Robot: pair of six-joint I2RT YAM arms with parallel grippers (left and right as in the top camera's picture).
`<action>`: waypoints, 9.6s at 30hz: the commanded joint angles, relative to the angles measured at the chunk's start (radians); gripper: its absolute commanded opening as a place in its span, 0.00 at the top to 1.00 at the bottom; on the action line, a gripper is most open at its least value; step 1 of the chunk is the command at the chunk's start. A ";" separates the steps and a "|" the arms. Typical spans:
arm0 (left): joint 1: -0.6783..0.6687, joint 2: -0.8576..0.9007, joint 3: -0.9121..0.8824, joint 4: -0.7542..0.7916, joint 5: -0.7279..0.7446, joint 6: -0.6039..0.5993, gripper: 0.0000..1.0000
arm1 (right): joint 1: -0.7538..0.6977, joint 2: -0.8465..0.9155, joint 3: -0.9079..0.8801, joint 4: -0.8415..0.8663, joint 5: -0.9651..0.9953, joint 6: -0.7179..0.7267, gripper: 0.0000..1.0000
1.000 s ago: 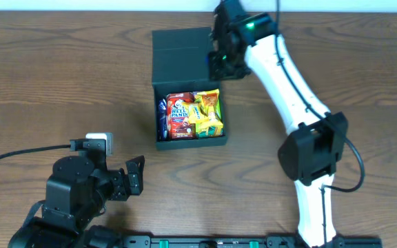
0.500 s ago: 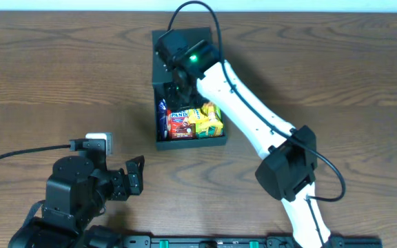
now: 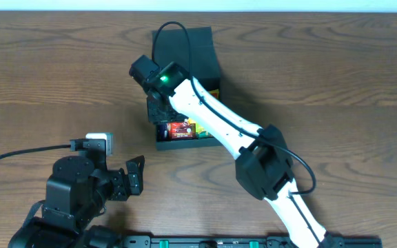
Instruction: Pack container
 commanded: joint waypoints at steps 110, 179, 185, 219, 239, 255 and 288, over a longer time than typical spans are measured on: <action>0.452 1.636 0.980 0.294 0.655 0.242 0.05 | -0.638 0.004 0.002 0.264 -0.283 -0.460 0.99; 0.315 1.847 0.964 0.362 0.747 -0.037 0.94 | -0.607 0.257 0.002 0.454 -0.851 -0.356 0.99; 0.315 1.847 0.967 0.368 0.848 0.011 0.94 | -0.632 0.256 0.002 0.518 -1.022 -0.425 0.99; 0.315 1.567 0.988 0.264 0.905 0.288 0.94 | -0.665 0.027 0.002 0.248 -1.024 -0.886 0.99; 0.315 1.510 0.988 -0.038 0.734 0.430 0.94 | -0.649 -0.001 0.002 -0.028 -0.802 -1.003 0.99; 0.315 1.472 0.988 -0.132 0.726 0.448 0.94 | -0.663 -0.019 0.004 -0.017 -0.797 -1.004 0.99; 0.224 0.640 0.930 -0.610 0.593 0.562 0.94 | -0.608 -0.600 -0.004 -0.447 -0.730 -1.083 0.98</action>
